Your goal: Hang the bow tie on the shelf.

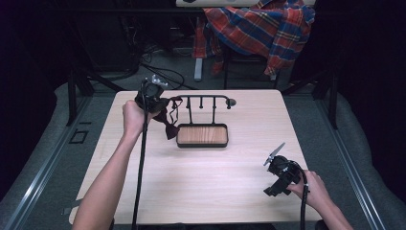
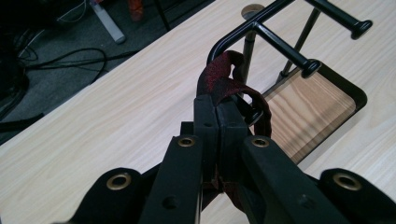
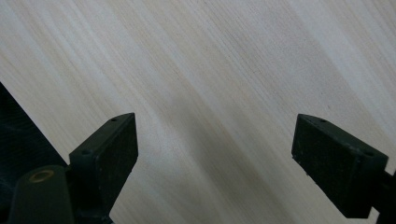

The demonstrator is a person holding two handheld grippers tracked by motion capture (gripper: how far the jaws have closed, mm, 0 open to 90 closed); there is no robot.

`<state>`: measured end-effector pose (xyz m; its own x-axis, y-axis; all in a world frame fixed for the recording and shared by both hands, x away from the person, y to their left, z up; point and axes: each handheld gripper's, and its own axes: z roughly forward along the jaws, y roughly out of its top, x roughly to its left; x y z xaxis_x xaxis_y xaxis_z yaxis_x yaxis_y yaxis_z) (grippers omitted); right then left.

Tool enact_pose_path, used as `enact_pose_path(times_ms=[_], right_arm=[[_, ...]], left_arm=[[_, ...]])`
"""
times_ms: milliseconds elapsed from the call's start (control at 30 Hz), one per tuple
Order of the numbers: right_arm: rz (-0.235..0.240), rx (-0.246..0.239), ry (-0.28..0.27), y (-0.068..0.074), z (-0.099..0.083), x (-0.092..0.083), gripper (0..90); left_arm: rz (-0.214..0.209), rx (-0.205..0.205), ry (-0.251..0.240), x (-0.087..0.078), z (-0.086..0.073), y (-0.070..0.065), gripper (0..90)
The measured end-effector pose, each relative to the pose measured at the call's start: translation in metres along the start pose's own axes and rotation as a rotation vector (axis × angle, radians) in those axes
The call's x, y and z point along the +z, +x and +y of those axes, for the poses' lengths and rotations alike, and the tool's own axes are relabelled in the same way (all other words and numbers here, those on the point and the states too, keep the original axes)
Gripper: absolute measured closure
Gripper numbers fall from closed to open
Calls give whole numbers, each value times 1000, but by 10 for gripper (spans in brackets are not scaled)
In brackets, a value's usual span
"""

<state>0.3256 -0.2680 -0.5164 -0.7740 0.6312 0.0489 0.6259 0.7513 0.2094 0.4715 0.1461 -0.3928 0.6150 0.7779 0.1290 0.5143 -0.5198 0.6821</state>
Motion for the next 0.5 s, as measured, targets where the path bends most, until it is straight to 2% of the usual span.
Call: enact_pose_path(times_ms=[167, 233, 500], right_arm=[[-1, 1, -9, 0, -1, 0, 142], [-17, -5, -9, 0, 0, -1, 142], [-15, -2, -20, 0, 0, -2, 142]], left_arm=[[-1, -19, -8, 3, -1, 3, 889], [0, -27, -13, 5, -1, 5, 889], [4, -31, 4, 10, 0, 8, 889]])
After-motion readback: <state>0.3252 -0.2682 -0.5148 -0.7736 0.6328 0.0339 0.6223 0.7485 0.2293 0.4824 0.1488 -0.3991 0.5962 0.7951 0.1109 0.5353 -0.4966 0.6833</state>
